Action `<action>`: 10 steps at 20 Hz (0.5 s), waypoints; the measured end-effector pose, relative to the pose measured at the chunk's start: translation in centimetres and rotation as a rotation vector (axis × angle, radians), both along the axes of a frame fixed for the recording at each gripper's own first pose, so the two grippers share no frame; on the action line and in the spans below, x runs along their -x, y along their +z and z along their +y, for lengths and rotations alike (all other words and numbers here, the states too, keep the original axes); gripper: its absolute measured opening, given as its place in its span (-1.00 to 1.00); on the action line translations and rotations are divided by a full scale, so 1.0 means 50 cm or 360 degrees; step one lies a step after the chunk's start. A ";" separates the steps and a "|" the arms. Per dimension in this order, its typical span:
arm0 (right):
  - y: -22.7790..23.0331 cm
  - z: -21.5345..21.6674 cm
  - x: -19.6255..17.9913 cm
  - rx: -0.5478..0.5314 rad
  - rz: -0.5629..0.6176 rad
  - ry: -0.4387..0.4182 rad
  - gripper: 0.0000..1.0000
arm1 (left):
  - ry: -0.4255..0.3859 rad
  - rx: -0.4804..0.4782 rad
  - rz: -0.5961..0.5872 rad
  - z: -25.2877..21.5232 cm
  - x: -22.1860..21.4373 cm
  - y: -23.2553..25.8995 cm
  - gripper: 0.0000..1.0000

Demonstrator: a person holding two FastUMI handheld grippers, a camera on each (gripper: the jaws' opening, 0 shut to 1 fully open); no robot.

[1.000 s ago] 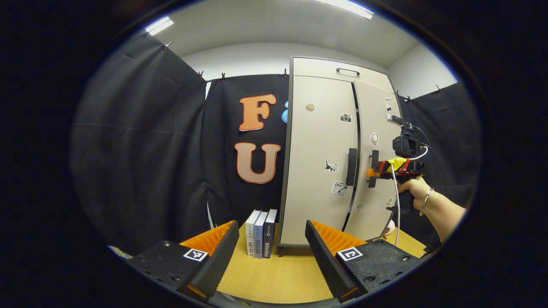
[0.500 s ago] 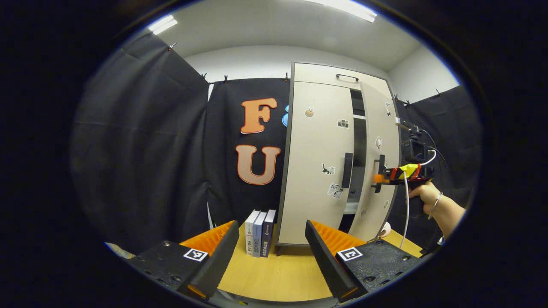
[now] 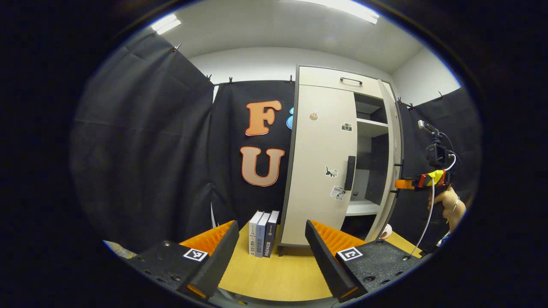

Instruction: Open the right door of the double-door shoe cabinet with the right hand, and open the left door with the left hand.

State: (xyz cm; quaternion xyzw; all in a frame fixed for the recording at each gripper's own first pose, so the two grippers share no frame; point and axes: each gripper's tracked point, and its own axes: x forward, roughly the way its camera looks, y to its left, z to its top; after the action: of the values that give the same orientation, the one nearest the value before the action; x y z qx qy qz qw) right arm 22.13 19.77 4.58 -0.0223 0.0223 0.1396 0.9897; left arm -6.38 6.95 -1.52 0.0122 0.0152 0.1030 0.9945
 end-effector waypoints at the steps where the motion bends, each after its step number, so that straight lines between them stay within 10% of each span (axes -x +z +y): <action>1: 0.003 -0.010 0.002 0.0012 -0.0020 -0.0024 -0.53 | 0.0003 -0.0004 -0.0002 0.002 0.003 0.001 0.89; 10: 0.001 -0.044 0.017 -0.0027 -0.0028 -0.0044 -0.82 | -0.0029 -0.0018 0.0027 -0.014 0.002 -0.006 0.89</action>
State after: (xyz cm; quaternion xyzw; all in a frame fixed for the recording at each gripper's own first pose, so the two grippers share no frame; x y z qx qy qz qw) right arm 21.26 17.56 4.64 -0.0147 0.0127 0.1260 0.9918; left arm -6.48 6.27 -1.83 0.0187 0.0230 0.0940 0.9951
